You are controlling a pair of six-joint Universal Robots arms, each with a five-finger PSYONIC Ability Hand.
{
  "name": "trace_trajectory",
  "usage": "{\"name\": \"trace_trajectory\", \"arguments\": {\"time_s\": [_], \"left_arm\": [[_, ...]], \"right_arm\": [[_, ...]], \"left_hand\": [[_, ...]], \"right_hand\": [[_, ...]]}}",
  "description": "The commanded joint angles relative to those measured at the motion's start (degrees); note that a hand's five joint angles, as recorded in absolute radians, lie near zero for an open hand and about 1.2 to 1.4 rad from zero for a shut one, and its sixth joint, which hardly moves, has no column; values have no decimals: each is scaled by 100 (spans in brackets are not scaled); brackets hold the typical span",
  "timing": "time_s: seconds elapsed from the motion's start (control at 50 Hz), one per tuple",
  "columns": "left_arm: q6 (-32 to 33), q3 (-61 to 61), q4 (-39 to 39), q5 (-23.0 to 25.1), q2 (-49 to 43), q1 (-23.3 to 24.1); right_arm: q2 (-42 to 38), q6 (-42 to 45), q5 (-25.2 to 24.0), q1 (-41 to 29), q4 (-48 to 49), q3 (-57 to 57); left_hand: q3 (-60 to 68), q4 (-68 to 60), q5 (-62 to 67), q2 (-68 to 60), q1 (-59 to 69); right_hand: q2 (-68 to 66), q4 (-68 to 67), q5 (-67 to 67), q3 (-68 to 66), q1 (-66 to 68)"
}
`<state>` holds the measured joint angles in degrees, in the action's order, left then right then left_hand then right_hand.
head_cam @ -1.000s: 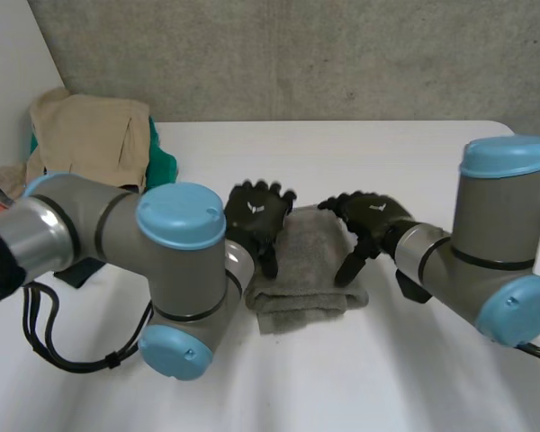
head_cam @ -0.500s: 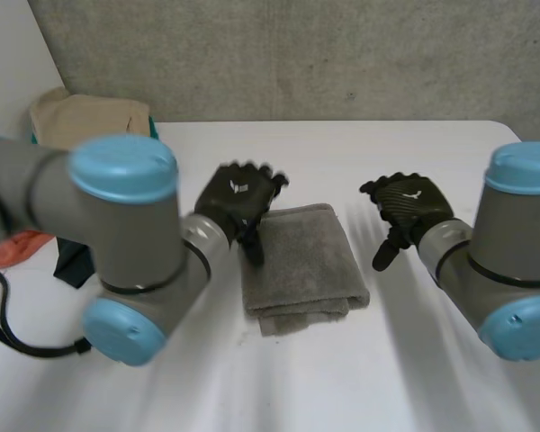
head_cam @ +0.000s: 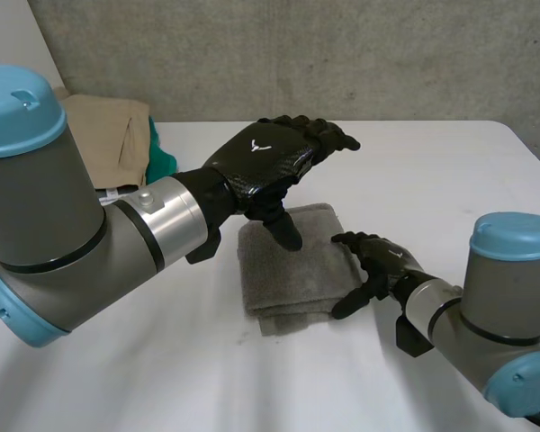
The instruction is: Fold the laundry.
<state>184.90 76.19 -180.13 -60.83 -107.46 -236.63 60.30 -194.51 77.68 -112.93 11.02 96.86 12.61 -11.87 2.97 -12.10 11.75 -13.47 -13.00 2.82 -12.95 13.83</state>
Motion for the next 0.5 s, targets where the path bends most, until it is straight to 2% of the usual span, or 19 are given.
{"name": "trace_trajectory", "arguments": {"time_s": [0.02,0.14,0.18,0.2,0.4,0.5], "left_arm": [[20,1,-4,-25,14,11],[11,1,-13,-25,14,11],[11,1,-13,-25,14,11],[11,1,-13,-25,14,11],[3,-25,-31,-25,14,-24],[3,-78,-40,-25,23,-15]], "right_arm": [[-334,36,457,-255,251,-202],[-537,62,502,-326,524,-334],[-528,19,537,-379,577,-369],[-511,-8,546,-361,603,-369],[-282,-394,581,-221,937,-799],[-642,-588,704,315,893,-1449]], "left_hand": [[265,-340,229,-316,351],[282,-356,246,-333,368],[316,-390,280,-366,402],[316,-390,280,-367,402],[316,-390,280,-367,402],[316,-390,280,-367,402]], "right_hand": [[-766,-814,831,-819,731],[-2349,-2397,2414,-2402,2313],[-5550,-5597,5614,-5602,5514],[-6642,-6689,6707,-6694,6606],[-6653,-6700,6718,-6705,6617],[-6653,-6700,6718,-6705,6617]]}}
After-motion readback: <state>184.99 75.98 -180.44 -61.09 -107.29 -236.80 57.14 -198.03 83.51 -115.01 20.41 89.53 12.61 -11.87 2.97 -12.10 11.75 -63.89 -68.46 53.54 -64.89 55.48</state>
